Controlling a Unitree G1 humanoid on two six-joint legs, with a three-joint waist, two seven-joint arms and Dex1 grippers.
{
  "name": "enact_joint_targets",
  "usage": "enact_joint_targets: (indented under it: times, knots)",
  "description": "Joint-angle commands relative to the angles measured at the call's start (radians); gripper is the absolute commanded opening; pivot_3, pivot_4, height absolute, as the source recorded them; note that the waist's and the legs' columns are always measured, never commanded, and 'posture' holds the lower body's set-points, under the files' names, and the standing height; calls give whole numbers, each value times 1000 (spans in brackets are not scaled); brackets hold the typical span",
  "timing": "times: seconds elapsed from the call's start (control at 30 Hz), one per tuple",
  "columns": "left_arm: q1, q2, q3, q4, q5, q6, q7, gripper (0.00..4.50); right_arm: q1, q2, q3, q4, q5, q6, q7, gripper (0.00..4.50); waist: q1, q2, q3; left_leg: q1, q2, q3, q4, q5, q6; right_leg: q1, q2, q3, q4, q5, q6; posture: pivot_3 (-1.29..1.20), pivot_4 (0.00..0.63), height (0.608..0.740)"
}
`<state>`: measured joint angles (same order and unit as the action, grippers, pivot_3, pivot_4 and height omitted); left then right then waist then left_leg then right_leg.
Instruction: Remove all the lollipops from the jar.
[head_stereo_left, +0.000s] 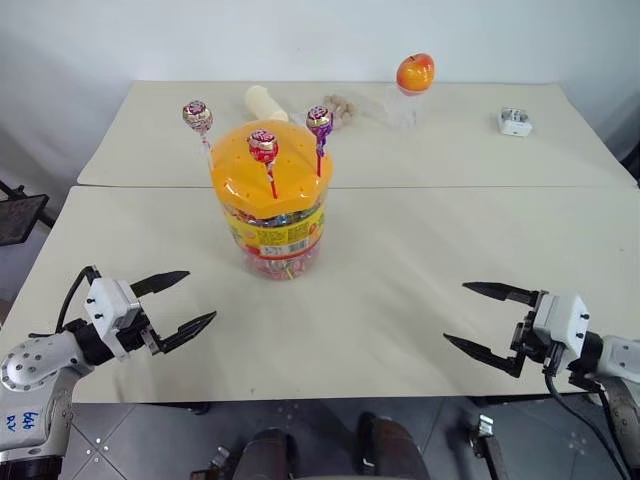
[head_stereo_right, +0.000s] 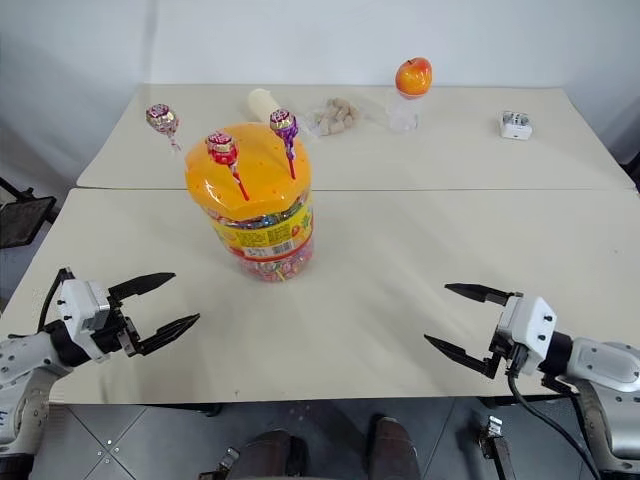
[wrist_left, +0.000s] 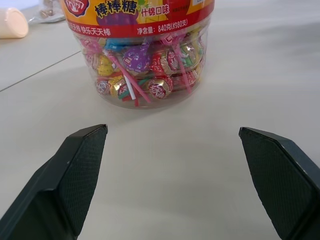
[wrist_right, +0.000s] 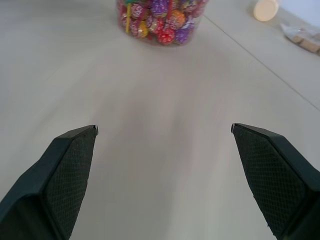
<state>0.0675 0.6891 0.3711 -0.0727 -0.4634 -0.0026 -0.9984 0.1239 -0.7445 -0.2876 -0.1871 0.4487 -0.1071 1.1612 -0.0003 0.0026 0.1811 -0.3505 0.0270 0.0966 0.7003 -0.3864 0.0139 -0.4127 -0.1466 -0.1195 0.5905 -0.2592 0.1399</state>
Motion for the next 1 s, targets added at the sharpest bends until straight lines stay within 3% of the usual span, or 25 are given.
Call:
enact_joint_targets:
  times: [0.03,0.17,0.3,0.4,0.5,0.77,0.9,1.0]
  knots:
    - [-13,25,3,-30,-16,21,-7,4500,-9,-7,-12,-23,26,8,-5,4479,0,0,0,0,0,0,0,0,0,0,0,0,0,0,0,0,150,740]
    - [-50,27,53,-31,-165,174,-13,4500,-39,28,-34,-118,149,99,-74,4479,0,0,0,0,0,-1,1,0,0,0,0,0,0,0,0,0,150,740]
    - [-220,32,156,-56,-544,476,85,4500,-152,105,-78,-252,390,188,-213,4479,3,0,0,0,3,-5,2,0,0,0,0,0,2,0,0,0,150,740]
    - [-339,24,171,-52,-625,537,145,4500,-198,116,-73,-324,432,226,-264,4479,6,0,0,-1,3,-8,4,0,0,0,-1,0,3,0,0,0,150,740]
    - [-538,12,66,-15,-572,528,115,4500,-237,131,-25,-386,428,222,-270,4479,17,-1,0,-2,-1,-5,4,-1,0,0,-1,-2,3,0,1,0,150,740]
    - [-716,-53,-55,136,-472,510,35,4500,-268,151,-1,-398,417,232,-293,4479,20,-1,0,-2,-1,0,4,-1,-1,0,2,-3,1,0,1,0,150,740]
    - [-736,-57,-55,186,-440,503,12,3636,-263,155,1,-407,411,237,-303,4500,17,-1,0,-2,0,1,5,-1,-1,0,2,-3,1,0,1,0,150,740]
    - [-743,-66,-40,195,-443,511,21,2654,-258,157,1,-409,403,234,-307,4500,16,-1,0,-2,0,1,5,-1,-1,0,2,-3,1,0,1,0,150,740]
